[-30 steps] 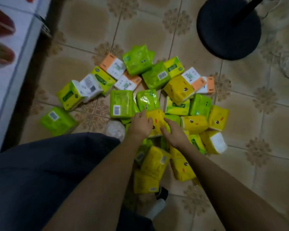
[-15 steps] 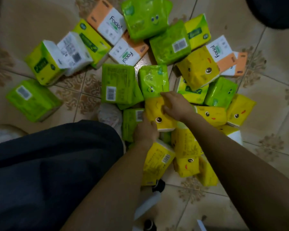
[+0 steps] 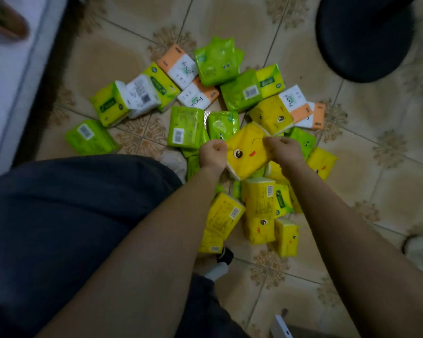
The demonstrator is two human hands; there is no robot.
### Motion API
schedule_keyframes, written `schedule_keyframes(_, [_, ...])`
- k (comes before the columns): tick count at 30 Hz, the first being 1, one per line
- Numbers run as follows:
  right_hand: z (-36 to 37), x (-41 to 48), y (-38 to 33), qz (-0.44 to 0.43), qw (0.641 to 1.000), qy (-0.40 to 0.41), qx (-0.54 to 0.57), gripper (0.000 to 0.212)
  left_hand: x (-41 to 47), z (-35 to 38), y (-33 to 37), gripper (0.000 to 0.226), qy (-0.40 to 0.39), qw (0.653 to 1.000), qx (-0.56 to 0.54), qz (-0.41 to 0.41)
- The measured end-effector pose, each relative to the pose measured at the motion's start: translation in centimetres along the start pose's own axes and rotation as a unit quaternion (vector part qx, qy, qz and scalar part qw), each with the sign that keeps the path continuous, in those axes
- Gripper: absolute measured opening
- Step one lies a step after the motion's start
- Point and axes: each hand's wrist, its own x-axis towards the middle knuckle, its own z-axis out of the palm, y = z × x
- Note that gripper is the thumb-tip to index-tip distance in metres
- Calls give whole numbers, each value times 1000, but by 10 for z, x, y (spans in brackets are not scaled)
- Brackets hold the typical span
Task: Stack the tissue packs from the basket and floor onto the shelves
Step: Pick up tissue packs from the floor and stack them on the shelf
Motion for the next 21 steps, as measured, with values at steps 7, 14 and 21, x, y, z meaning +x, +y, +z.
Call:
schedule_keyframes(7, [-15,-84,-90,-83,986,-13,145,22,-65,-59,98,33,70,973,-173,133])
schedule_keyframes(14, [11,-221,-174,-306,929,-44,204,24,-177,-178,144,37,157,901,-232,332])
schedule_keyframes(21, [82,-396,-220,-566,797,-106,182,13,-295,-325,128,30,308,784,-252,476])
